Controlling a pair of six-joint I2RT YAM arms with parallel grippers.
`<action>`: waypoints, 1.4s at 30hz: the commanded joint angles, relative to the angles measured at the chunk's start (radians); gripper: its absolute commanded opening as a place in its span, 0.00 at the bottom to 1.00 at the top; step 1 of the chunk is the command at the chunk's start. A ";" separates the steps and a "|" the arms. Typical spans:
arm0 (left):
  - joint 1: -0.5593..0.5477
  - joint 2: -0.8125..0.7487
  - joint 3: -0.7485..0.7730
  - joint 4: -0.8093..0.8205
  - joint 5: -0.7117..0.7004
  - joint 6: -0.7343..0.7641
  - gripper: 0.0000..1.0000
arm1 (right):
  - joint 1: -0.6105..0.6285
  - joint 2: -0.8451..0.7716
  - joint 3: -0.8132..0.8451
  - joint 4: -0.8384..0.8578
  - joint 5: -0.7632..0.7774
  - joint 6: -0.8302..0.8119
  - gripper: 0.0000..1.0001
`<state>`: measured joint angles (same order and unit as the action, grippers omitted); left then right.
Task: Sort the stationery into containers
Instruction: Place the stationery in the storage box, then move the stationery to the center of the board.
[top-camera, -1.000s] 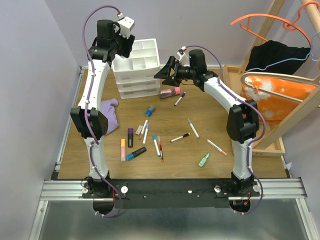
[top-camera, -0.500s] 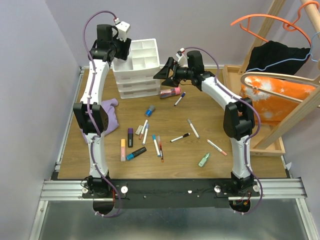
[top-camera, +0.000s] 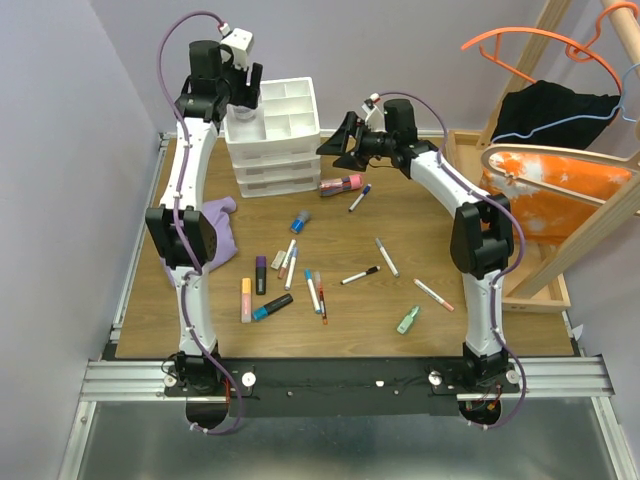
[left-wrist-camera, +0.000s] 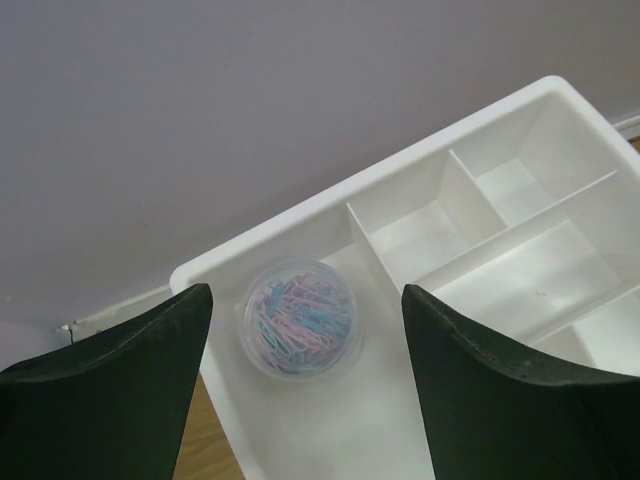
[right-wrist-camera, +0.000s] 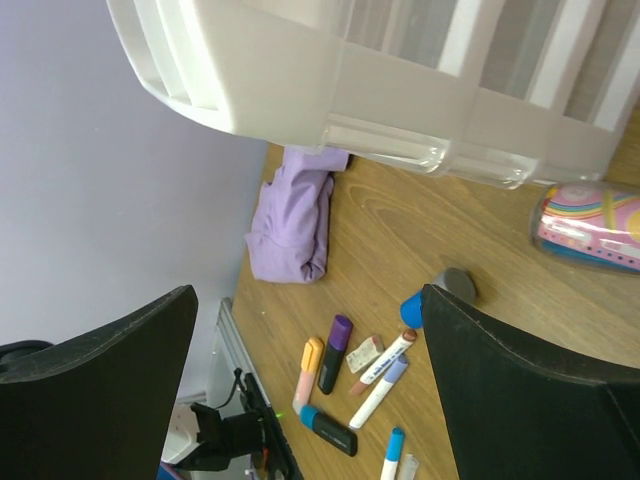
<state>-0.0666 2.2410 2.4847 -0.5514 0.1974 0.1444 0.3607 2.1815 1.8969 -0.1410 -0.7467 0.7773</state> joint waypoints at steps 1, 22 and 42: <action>0.007 -0.135 -0.018 0.056 0.022 -0.035 0.90 | -0.012 -0.043 0.021 -0.049 0.038 -0.056 1.00; 0.037 -0.836 -0.928 0.047 -0.228 -0.091 0.98 | -0.074 0.099 0.170 -0.336 0.483 0.180 0.91; 0.044 -0.770 -1.018 0.010 -0.309 -0.032 0.98 | -0.011 0.429 0.426 -0.151 0.369 0.155 0.26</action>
<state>-0.0273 1.4582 1.4578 -0.5346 -0.0879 0.1062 0.3187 2.5568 2.2879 -0.3546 -0.3233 0.9672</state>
